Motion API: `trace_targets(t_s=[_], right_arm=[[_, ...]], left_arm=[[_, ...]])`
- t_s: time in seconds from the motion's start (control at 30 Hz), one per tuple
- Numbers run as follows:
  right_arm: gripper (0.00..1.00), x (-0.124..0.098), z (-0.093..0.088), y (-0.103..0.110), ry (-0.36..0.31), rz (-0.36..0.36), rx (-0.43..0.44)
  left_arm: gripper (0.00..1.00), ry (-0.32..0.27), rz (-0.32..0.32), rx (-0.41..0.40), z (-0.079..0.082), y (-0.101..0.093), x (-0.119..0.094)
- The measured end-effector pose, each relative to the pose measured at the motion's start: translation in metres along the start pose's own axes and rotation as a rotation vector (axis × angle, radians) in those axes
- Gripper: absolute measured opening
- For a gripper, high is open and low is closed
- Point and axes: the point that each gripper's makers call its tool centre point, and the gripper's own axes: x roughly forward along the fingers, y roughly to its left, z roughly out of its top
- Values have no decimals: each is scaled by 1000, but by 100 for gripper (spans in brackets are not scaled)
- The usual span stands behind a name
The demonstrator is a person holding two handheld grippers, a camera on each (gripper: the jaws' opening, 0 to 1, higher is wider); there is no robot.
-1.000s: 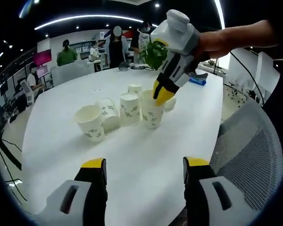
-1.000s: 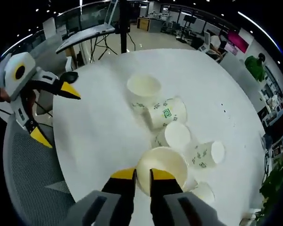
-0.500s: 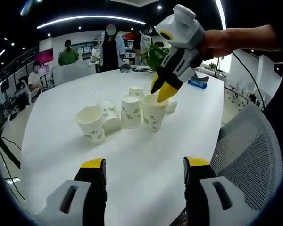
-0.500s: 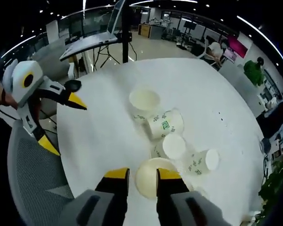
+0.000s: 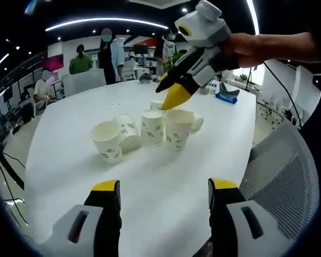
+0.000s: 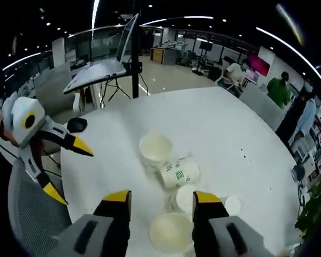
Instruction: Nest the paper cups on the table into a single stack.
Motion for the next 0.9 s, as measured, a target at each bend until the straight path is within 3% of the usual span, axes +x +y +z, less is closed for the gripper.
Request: trace_targets(t_s=[0.2, 0.4, 0.9], right_arm=[[49, 11, 19, 5, -61, 2, 15], [49, 27, 30, 13, -77, 30, 12], [46, 76, 53, 38, -73, 95, 4]], left_arm=[[65, 0, 3, -6, 0, 1, -2], [65, 2, 9, -11, -2, 5, -2], [65, -11, 38, -38, 0, 10, -1]])
